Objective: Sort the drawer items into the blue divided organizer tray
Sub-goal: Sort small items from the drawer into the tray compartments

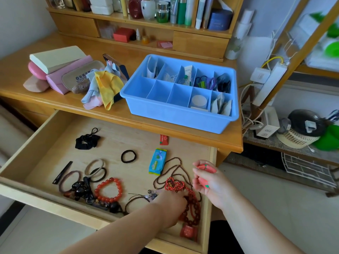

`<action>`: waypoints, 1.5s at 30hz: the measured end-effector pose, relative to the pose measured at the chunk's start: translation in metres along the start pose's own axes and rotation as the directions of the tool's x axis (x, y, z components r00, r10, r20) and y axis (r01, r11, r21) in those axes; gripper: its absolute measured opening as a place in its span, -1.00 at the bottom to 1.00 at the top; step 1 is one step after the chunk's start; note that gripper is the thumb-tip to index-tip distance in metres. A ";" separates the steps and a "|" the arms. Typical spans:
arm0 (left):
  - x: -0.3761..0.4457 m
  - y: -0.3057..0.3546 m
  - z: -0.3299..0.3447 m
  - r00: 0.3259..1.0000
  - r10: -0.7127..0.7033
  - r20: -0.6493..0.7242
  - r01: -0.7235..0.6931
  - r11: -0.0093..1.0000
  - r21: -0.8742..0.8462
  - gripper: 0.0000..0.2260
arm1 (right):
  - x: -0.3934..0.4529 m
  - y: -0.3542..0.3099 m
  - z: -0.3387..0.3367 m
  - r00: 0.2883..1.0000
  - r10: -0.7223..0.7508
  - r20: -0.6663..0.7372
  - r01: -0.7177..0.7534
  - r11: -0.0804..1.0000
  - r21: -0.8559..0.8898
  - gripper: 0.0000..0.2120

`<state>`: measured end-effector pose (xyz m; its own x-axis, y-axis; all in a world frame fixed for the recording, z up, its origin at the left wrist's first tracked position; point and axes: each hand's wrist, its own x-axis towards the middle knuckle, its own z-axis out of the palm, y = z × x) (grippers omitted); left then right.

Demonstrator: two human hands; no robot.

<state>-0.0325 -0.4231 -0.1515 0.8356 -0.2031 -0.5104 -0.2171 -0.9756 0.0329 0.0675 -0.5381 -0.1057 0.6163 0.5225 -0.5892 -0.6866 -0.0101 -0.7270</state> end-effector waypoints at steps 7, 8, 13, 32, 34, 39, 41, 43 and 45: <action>-0.025 -0.031 -0.009 0.949 -0.302 -0.088 0.168 0.722 -0.671 -0.85 | -0.001 0.006 0.008 0.999 -0.048 -0.024 0.042 0.975 -0.219 -0.94; -0.029 -0.037 -0.017 0.909 -0.399 -0.118 0.152 0.581 -0.799 -0.86 | -0.001 0.006 0.010 0.999 -0.046 -0.020 0.040 0.970 -0.240 -0.89; -0.031 -0.043 -0.060 0.833 -0.524 -0.177 -0.145 0.101 -0.984 -0.78 | 0.001 0.004 0.021 0.999 0.026 0.033 -0.022 0.994 -0.105 -0.73; -0.012 -0.040 0.008 0.944 -0.329 0.040 0.329 0.918 -0.223 -0.82 | 0.000 0.002 0.012 0.996 -0.068 0.062 0.079 0.978 -0.192 -0.77; -0.018 -0.047 0.005 0.941 -0.331 0.073 0.338 0.928 -0.158 -0.83 | 0.001 0.001 0.009 0.996 -0.084 0.036 0.090 0.977 -0.194 -0.77; -0.049 -0.073 0.004 0.874 -0.470 0.125 0.485 0.862 -0.150 -0.78 | 0.002 -0.001 0.006 0.995 -0.099 0.024 0.102 0.975 -0.195 -0.75; -0.055 -0.071 -0.005 0.829 -0.550 0.101 0.558 0.827 -0.071 -0.70 | 0.002 -0.001 0.004 0.996 -0.090 0.025 0.093 0.979 -0.183 -0.76; -0.052 -0.059 -0.014 0.857 -0.515 0.033 0.516 0.854 -0.065 -0.66 | 0.002 -0.001 0.003 0.997 -0.079 0.019 0.081 0.984 -0.161 -0.80; -0.042 -0.038 -0.018 0.945 -0.328 -0.020 0.318 0.929 -0.188 -0.72 | 0.003 -0.001 0.002 0.998 -0.069 0.009 0.070 0.989 -0.133 -0.86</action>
<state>-0.0498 -0.3793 -0.1157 0.8707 0.1262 -0.4753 0.1593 -0.9868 0.0298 0.0694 -0.5349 -0.1059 0.6588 0.5298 -0.5342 -0.5845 -0.0866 -0.8067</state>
